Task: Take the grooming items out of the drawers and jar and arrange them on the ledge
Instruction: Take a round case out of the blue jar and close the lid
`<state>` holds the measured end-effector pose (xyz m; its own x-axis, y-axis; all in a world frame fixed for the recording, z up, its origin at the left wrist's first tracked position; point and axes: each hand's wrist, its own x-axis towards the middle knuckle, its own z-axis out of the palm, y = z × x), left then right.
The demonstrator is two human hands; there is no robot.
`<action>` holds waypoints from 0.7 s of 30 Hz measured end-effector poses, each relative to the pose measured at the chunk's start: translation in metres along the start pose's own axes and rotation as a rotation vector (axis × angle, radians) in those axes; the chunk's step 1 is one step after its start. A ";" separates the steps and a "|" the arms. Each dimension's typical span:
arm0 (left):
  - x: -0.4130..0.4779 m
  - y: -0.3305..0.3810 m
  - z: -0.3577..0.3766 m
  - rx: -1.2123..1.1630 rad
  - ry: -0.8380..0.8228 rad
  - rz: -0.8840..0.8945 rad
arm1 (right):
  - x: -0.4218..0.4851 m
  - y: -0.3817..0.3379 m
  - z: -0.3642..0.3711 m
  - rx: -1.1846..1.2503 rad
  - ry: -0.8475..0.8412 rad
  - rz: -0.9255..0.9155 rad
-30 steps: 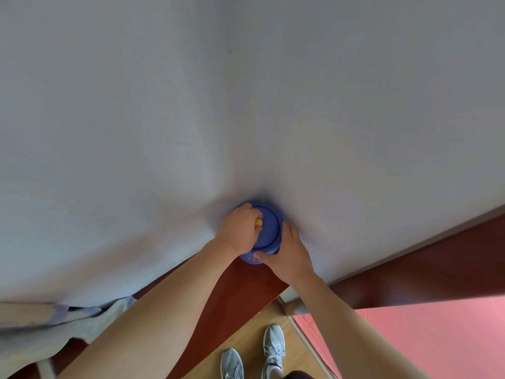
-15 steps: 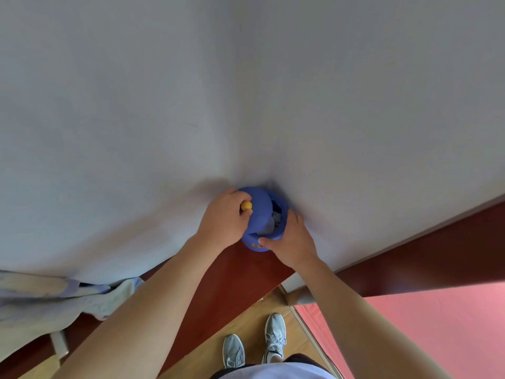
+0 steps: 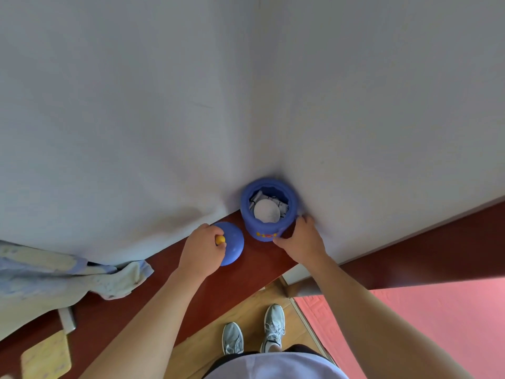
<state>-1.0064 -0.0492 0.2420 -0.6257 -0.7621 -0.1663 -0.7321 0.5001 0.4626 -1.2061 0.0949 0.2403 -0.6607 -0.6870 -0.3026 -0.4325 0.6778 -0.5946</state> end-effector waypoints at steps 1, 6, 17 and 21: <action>0.001 -0.001 0.004 0.019 -0.029 -0.018 | -0.002 0.005 0.000 -0.004 -0.012 0.030; 0.011 -0.001 0.031 0.062 -0.131 -0.061 | -0.010 0.002 0.003 0.059 0.004 -0.015; 0.024 -0.006 0.063 0.041 -0.092 -0.058 | 0.000 -0.008 0.002 0.100 0.077 -0.072; 0.027 -0.007 0.063 0.041 -0.087 -0.060 | 0.001 -0.008 0.002 0.094 0.075 -0.074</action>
<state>-1.0352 -0.0472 0.1798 -0.6002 -0.7533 -0.2688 -0.7781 0.4723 0.4141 -1.2022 0.0886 0.2431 -0.6746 -0.7103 -0.2011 -0.4243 0.5960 -0.6817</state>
